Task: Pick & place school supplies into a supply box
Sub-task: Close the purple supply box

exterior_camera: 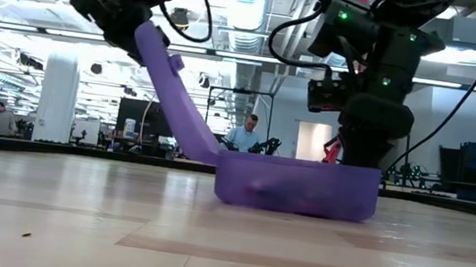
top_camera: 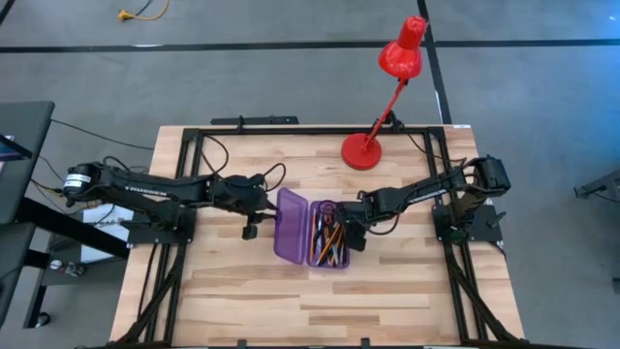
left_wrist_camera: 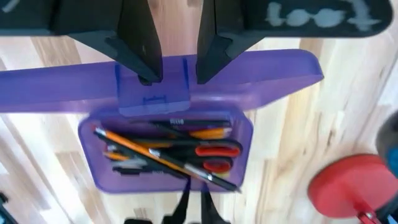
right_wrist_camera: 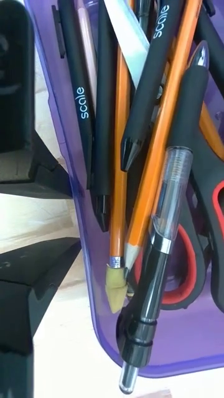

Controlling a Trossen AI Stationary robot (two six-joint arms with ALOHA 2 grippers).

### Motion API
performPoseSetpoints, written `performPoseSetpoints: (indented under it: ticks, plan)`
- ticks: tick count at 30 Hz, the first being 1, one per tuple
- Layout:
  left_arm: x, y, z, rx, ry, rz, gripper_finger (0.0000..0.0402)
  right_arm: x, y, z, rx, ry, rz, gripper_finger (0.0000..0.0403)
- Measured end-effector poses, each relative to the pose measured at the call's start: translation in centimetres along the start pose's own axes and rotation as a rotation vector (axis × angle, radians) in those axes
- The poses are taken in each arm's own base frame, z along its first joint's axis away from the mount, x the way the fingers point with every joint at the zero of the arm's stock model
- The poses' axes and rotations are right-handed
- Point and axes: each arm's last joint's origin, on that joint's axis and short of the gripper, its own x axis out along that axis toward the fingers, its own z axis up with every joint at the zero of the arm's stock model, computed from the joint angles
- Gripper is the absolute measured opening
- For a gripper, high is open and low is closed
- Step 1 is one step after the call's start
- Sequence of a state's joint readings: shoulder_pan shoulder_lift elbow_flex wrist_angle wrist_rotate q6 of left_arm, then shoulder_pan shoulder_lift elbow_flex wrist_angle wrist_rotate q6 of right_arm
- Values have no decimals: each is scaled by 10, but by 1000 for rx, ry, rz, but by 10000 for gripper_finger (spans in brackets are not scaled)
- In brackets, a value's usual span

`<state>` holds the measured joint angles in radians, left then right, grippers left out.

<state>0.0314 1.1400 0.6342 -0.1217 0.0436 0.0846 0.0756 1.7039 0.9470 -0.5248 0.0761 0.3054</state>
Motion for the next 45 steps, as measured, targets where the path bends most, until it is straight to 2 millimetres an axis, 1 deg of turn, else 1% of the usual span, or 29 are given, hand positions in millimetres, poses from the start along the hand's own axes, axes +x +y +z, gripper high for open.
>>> performPoseSetpoints:
  ticks: [7, 16, 20, 22, 25, 28, 33, 38, 41, 45]
  plan:
    - [0, 2, 5, -2, -49, 12, 93, 0, -1, 2, 7, -18, 3, 106]
    - [0, 2, 13, -2, -134, 25, 93, -1, 1, 10, 14, -91, 22, 106]
    - [0, 3, 12, -3, -132, 43, 93, -1, 2, 12, 16, -116, 30, 106]
    - [3, 3, 7, -5, -92, 41, 93, -1, 2, 14, 17, -130, 34, 106]
    - [4, 3, 10, -11, -115, 43, 93, -1, 2, 14, 18, -136, 36, 106]
    - [8, 3, 7, -19, -92, 34, 93, -2, 2, 15, 18, -144, 39, 106]
    - [20, 3, 8, -29, -106, 9, 93, -2, 1, 17, 26, -158, 42, 106]
    - [34, 3, 3, -53, -82, -19, 93, -2, -2, 19, 73, -166, 43, 106]
    - [34, 2, 3, -68, -78, -20, 93, -5, -3, 24, 101, -179, 47, 106]
    - [32, 5, 3, -71, -83, -10, 93, -14, -6, 36, 111, -221, 48, 106]
